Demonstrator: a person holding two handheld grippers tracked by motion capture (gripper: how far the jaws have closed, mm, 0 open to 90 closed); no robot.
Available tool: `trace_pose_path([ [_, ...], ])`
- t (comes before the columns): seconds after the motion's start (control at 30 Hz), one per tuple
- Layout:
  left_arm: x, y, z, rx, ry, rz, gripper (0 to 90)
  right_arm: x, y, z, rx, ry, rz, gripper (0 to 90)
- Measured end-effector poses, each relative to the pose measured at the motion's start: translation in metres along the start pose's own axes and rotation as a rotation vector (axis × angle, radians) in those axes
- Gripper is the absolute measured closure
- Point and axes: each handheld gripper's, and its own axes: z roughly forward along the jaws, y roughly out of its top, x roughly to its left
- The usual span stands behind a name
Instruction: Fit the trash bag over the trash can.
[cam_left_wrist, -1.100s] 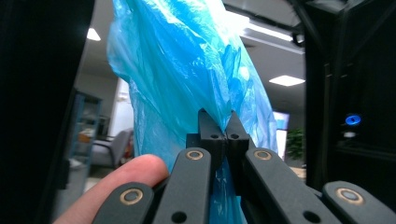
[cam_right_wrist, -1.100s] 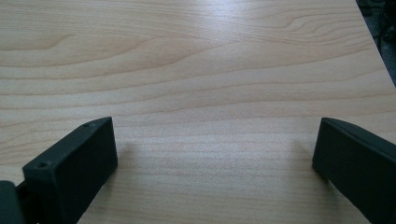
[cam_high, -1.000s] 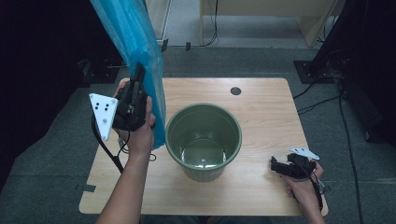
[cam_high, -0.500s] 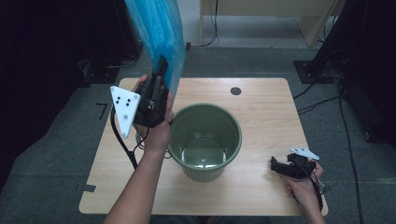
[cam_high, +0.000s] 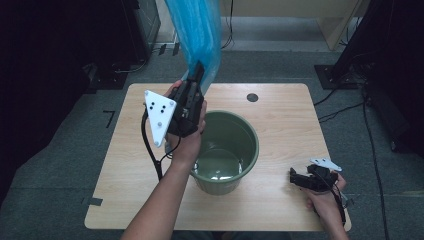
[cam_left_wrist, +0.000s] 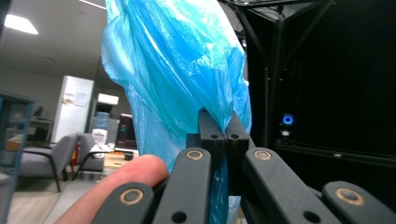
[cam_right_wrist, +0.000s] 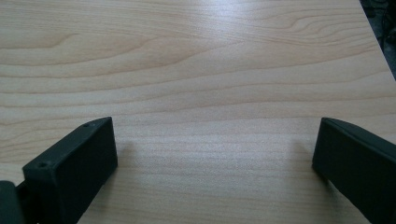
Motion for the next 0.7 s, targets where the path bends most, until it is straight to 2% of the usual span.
trace_pose_path([
  [0.13, -0.012, 0.0, 0.002, 0.007, -0.043, -0.002, 90.0, 0.0, 0.0, 0.0, 0.0, 0.001, -0.002, 0.0],
  [0.27, -0.019, 0.001, 0.003, 0.019, -0.085, -0.055, 90.0, 0.0, 0.0, 0.0, -0.001, 0.002, -0.005, 0.0],
  [0.37, -0.021, 0.0, 0.002, 0.024, -0.099, -0.035, 90.0, 0.0, 0.0, 0.0, -0.001, 0.002, -0.006, 0.0],
  [0.43, -0.019, -0.004, 0.0, 0.036, -0.102, -0.044, 90.0, 0.001, 0.0, 0.0, -0.001, -0.001, -0.006, 0.0],
  [0.53, -0.01, -0.012, -0.005, 0.06, -0.093, -0.054, 90.0, 0.003, -0.001, -0.002, -0.017, -0.02, -0.037, 0.6],
  [0.63, -0.001, -0.02, -0.011, 0.089, -0.077, -0.065, 90.0, 0.008, -0.001, -0.007, -0.071, -0.102, -0.09, 7.4],
  [0.7, 0.004, -0.026, -0.015, 0.105, -0.078, -0.072, 90.0, 0.011, 0.003, -0.013, -0.108, -0.071, -0.048, 7.4],
])
